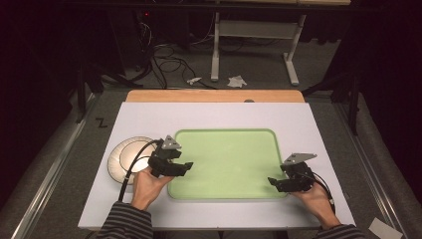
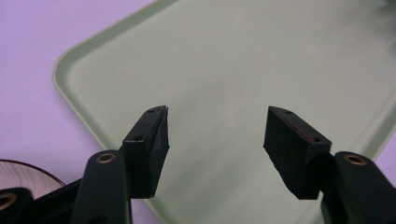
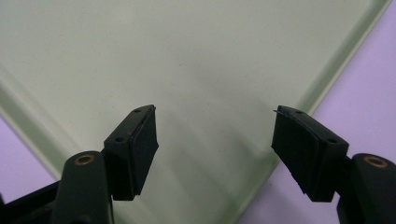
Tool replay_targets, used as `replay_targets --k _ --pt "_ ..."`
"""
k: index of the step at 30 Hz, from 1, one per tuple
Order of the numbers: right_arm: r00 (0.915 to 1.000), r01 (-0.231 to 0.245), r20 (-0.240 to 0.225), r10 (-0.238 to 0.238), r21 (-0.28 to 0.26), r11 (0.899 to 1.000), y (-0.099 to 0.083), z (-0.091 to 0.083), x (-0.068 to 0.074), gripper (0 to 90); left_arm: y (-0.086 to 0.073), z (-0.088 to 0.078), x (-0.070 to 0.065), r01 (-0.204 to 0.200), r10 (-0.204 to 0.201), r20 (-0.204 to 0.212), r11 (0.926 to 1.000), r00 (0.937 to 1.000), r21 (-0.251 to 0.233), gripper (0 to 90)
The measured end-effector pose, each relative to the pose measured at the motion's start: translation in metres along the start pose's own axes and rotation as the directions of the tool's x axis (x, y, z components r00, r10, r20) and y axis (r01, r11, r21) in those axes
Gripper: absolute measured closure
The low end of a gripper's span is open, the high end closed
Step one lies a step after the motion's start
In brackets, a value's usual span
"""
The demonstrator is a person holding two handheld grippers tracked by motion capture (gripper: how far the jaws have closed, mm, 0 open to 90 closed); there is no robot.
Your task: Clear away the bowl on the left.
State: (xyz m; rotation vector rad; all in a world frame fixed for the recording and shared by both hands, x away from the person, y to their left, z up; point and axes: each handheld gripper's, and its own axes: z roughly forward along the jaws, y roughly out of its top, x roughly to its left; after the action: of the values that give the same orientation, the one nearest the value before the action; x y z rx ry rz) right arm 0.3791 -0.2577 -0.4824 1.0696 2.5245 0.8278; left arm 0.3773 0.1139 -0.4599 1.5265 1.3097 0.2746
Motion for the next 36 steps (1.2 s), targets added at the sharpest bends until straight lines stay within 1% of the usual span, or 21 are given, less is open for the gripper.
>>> replay_targets --k 5,10,13,15,18,22,26,28,30,32,33,36 --pt "1.0 -0.006 -0.001 0.006 -0.001 1.0 0.0 0.0 0.0 32.4 0.0 -0.001 0.001 -0.003 0.003 -0.02 1.0 0.9998 0.0 40.9" --pt "1.0 -0.003 -0.001 0.003 -0.001 1.0 0.0 0.0 0.0 32.4 0.001 -0.002 0.002 -0.004 0.004 -0.028 1.0 0.9996 0.002 41.1" --pt "1.0 -0.006 0.0 0.006 0.002 1.0 0.0 -0.001 0.0 32.5 0.003 -0.004 0.003 0.003 -0.003 -0.032 1.0 0.9995 -0.004 41.1" --pt "1.0 -0.007 -0.004 0.007 0.0 1.0 0.0 -0.001 0.0 32.4 0.005 -0.006 0.006 -0.005 0.004 -0.047 0.9999 0.9989 -0.014 41.0" --pt "1.0 0.0 -0.004 0.0 -0.001 1.0 0.0 0.0 0.0 32.5 0.007 -0.008 0.008 0.005 -0.007 -0.06 0.9995 0.9981 -0.03 40.7" --pt "1.0 0.0 -0.004 0.0 0.001 1.0 0.0 0.0 0.0 32.5 0.009 -0.009 0.009 0.017 -0.019 -0.057 0.9992 0.9982 -0.036 40.1" --pt "1.0 -0.001 0.0 0.0 0.004 1.0 0.0 0.0 0.0 32.5 0.009 -0.009 0.008 0.034 -0.035 -0.045 0.9991 0.9984 -0.026 39.2" --pt "1.0 -0.001 0.0 0.001 0.003 1.0 0.0 0.0 0.0 32.4 0.009 -0.009 0.008 0.039 -0.04 -0.046 0.999 0.9981 -0.022 39.1" --pt "1.0 0.0 -0.002 0.0 0.0 1.0 0.0 0.0 0.0 32.5 0.01 -0.009 0.009 0.043 -0.044 -0.055 0.999 0.9975 -0.014 39.0" --pt "1.0 -0.001 -0.004 0.001 -0.001 1.0 0.0 0.0 0.0 32.5 0.012 -0.012 0.008 0.071 -0.072 -0.039 0.9973 0.9967 -0.015 38.8" --pt "1.0 0.001 -0.004 -0.001 -0.001 1.0 0.0 0.0 0.0 32.5 0.013 -0.013 0.008 0.077 -0.077 -0.034 0.9969 0.9964 -0.017 38.8" --pt "1.0 -0.001 -0.005 0.001 0.001 1.0 0.0 0.0 0.0 32.5 0.013 -0.013 0.01 0.072 -0.073 -0.054 0.9973 0.9959 -0.013 38.7"
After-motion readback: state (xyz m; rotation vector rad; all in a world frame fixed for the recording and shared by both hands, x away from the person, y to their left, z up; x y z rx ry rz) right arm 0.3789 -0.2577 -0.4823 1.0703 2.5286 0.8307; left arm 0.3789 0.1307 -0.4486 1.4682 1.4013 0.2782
